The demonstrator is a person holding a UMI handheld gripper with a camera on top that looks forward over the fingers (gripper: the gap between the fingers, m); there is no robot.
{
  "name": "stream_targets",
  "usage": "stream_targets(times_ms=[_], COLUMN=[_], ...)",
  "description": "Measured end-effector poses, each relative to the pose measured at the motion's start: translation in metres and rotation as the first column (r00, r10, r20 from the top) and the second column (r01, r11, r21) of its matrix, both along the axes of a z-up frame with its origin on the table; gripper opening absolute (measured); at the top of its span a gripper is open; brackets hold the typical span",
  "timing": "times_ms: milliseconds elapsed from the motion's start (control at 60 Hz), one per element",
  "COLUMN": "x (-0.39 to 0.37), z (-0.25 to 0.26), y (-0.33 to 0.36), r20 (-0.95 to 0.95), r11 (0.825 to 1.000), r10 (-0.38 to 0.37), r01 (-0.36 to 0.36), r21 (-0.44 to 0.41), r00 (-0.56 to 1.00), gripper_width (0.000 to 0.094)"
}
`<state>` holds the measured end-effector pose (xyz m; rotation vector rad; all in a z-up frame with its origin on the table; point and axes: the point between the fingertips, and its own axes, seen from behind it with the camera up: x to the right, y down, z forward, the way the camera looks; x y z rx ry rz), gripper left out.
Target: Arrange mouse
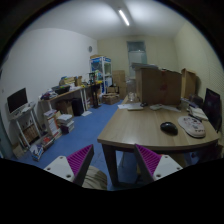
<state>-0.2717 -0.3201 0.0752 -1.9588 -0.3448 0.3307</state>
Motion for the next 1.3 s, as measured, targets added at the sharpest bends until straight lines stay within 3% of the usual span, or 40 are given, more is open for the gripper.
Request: stream_targets(times_ms=[300,583,983,1117,1300], x=[0.073,0.214,0.221,0.213,0.216], z=[-0.002,-0.025,-0.085,-0.088,-0.087], y=[0.022,0.131,0.237,0.262,0.293], r20=[0.041,0.136,0.182,0.12,0.113], r11=[0.996,0.966,0.979,0.973,0.965], r10=[-0.088,-0.258,-0.161,-0.172,-0.218], r01=[0.088,0.256,0.181,0.187,0.232], r21=[-0.001,0.033,-0.096,-0.134,-0.121], r00=[0.995,0.956,0.97,0.978,0.969], gripper_width=[0.0835,0.0835,0.0838,0.0846,0.084])
